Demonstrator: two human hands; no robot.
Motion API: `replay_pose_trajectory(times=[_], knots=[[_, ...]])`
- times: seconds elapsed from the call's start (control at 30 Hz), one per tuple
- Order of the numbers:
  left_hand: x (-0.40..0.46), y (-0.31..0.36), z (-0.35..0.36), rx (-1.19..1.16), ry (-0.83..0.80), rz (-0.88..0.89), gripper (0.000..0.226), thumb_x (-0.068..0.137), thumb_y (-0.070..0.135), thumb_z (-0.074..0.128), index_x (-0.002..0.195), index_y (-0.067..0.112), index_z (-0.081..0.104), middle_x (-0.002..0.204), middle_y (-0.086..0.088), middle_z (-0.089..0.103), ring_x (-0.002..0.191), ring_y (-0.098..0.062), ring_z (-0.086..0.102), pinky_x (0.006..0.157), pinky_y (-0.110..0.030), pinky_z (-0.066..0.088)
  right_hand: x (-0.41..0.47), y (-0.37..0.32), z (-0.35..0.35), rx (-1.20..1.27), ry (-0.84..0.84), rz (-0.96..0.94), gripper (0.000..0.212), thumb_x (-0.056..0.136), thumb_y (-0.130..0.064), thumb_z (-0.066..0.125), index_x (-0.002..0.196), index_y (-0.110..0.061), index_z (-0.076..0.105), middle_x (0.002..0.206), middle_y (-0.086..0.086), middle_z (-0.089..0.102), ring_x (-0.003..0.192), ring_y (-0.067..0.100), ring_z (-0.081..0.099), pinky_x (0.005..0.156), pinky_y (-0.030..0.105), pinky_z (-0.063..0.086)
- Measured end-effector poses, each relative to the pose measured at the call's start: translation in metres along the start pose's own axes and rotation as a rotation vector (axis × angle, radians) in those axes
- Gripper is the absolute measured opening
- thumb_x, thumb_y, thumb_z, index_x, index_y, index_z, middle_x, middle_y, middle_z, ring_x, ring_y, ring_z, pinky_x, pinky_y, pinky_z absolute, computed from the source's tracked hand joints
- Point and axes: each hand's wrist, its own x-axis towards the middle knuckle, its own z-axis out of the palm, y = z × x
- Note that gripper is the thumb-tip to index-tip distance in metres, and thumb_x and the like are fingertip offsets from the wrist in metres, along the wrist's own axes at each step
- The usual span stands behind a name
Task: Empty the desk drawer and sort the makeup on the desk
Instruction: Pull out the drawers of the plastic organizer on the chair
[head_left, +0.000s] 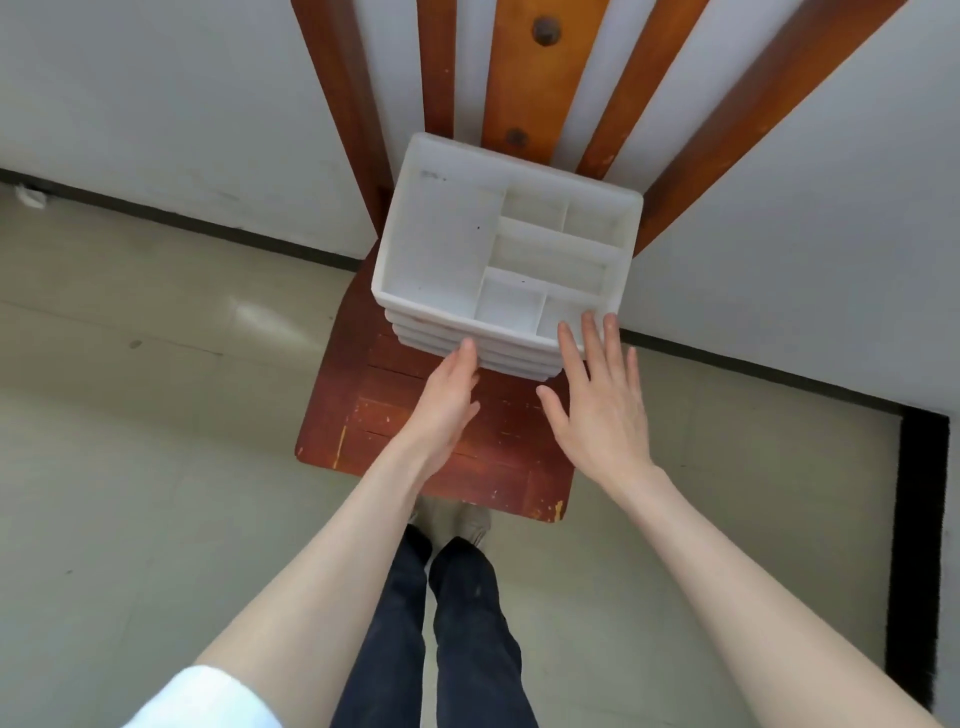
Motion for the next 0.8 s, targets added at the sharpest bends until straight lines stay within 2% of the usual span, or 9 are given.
replay_pose_trajectory(times=[0.1, 0.17, 0.23, 0.37, 0.43, 0.67, 0.8], knots=[[0.016, 0.009, 0.005, -0.514, -0.012, -0.03, 0.055, 0.097, 0.043, 0.033, 0.139, 0.008, 0.033, 0.129, -0.008, 0.05, 0.131, -0.021, 0.039, 0.104, -0.043, 0.035, 0.002, -0.001, 0.007, 0.033, 0.021, 0.005, 0.066, 0.095, -0.032, 0.049, 0.149, -0.014, 0.017, 0.158, 0.012, 0.009, 0.14, 0.018, -0.015, 0.115, 0.043, 0.0], [0.022, 0.01, 0.008, -0.661, -0.01, -0.048, 0.054, 0.095, 0.044, 0.037, 0.135, 0.007, 0.039, 0.119, -0.007, 0.054, 0.125, -0.02, 0.045, 0.1, -0.043, 0.037, 0.002, -0.001, 0.009, 0.045, 0.015, 0.014, 0.066, 0.095, -0.032, 0.048, 0.15, -0.013, 0.016, 0.158, 0.011, 0.007, 0.14, 0.017, -0.016, 0.115, 0.042, -0.001], [0.023, 0.007, 0.011, -0.723, -0.026, -0.07, 0.056, 0.092, 0.047, 0.041, 0.133, 0.008, 0.041, 0.118, -0.007, 0.054, 0.121, -0.02, 0.047, 0.1, -0.043, 0.038, 0.002, -0.001, 0.009, 0.045, -0.008, 0.029, 0.066, 0.096, -0.038, 0.043, 0.15, -0.015, 0.013, 0.158, 0.009, 0.004, 0.139, 0.016, -0.019, 0.115, 0.042, -0.003], [0.026, 0.002, 0.006, -0.735, -0.022, -0.103, 0.061, 0.087, 0.05, 0.047, 0.132, 0.009, 0.042, 0.122, -0.009, 0.054, 0.115, -0.02, 0.052, 0.096, -0.041, 0.043, 0.002, -0.002, 0.006, 0.081, -0.047, 0.05, 0.065, 0.095, -0.053, 0.018, 0.15, -0.02, 0.007, 0.159, 0.003, -0.003, 0.137, 0.01, -0.026, 0.114, 0.039, -0.01], [0.025, -0.005, 0.002, -0.694, 0.009, -0.117, 0.065, 0.085, 0.05, 0.051, 0.135, 0.009, 0.039, 0.125, -0.011, 0.053, 0.117, -0.021, 0.052, 0.097, -0.039, 0.044, 0.003, -0.001, 0.003, 0.099, -0.078, 0.062, 0.065, 0.094, -0.054, 0.007, 0.15, -0.022, 0.004, 0.159, 0.0, -0.005, 0.135, 0.008, -0.029, 0.114, 0.04, -0.011], [-0.009, -0.05, -0.014, -0.596, 0.055, -0.133, 0.058, 0.089, 0.046, 0.046, 0.134, 0.01, 0.041, 0.123, -0.012, 0.058, 0.111, -0.019, 0.058, 0.088, -0.035, 0.049, 0.003, -0.002, 0.001, 0.104, -0.117, 0.074, 0.062, 0.094, -0.048, 0.009, 0.15, -0.022, 0.001, 0.158, 0.0, -0.008, 0.134, 0.009, -0.03, 0.114, 0.041, -0.011], [-0.023, -0.06, -0.02, -0.528, 0.054, -0.149, 0.053, 0.092, 0.041, 0.044, 0.133, 0.008, 0.041, 0.127, -0.012, 0.054, 0.113, -0.021, 0.057, 0.093, -0.037, 0.048, 0.003, -0.003, 0.001, 0.103, -0.111, 0.083, 0.058, 0.098, -0.047, 0.014, 0.15, -0.023, 0.002, 0.159, 0.001, -0.007, 0.135, 0.009, -0.03, 0.114, 0.041, -0.011]])
